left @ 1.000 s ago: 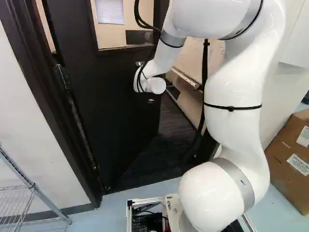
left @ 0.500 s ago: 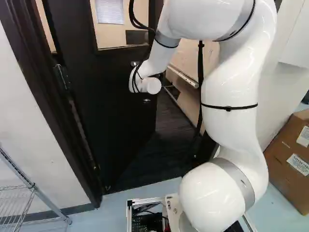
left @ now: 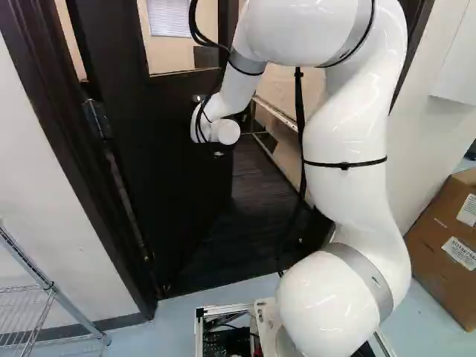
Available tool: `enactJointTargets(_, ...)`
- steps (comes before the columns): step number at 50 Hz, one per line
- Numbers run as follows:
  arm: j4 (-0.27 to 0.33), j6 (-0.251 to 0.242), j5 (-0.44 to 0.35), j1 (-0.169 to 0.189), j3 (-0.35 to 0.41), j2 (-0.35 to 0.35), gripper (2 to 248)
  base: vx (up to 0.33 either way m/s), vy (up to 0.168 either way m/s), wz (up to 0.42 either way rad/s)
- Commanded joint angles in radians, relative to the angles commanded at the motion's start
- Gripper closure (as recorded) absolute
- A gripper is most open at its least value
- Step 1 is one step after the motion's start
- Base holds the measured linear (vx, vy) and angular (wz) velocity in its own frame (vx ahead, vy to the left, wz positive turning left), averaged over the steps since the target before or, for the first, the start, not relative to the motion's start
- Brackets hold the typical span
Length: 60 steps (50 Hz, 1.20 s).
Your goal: Open the door and move inside
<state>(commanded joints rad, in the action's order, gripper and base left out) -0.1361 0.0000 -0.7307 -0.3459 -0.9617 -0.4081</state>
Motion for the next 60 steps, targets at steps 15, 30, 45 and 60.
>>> enactJointTargets(15, 0.000, 0.000, 0.000, -0.027, -0.035, -0.028, 3, 0.000, 0.000, 0.000)
enactJointTargets(30, 0.001, 0.000, 0.000, -0.054, -0.072, -0.057, 3, 0.000, 0.000, 0.000)
enactJointTargets(45, 0.034, 0.000, 0.000, -0.080, -0.109, -0.086, 3, 0.000, 0.000, 0.000)
enactJointTargets(60, 0.079, 0.000, 0.000, -0.104, -0.137, -0.108, 3, 0.000, 0.000, 0.000)
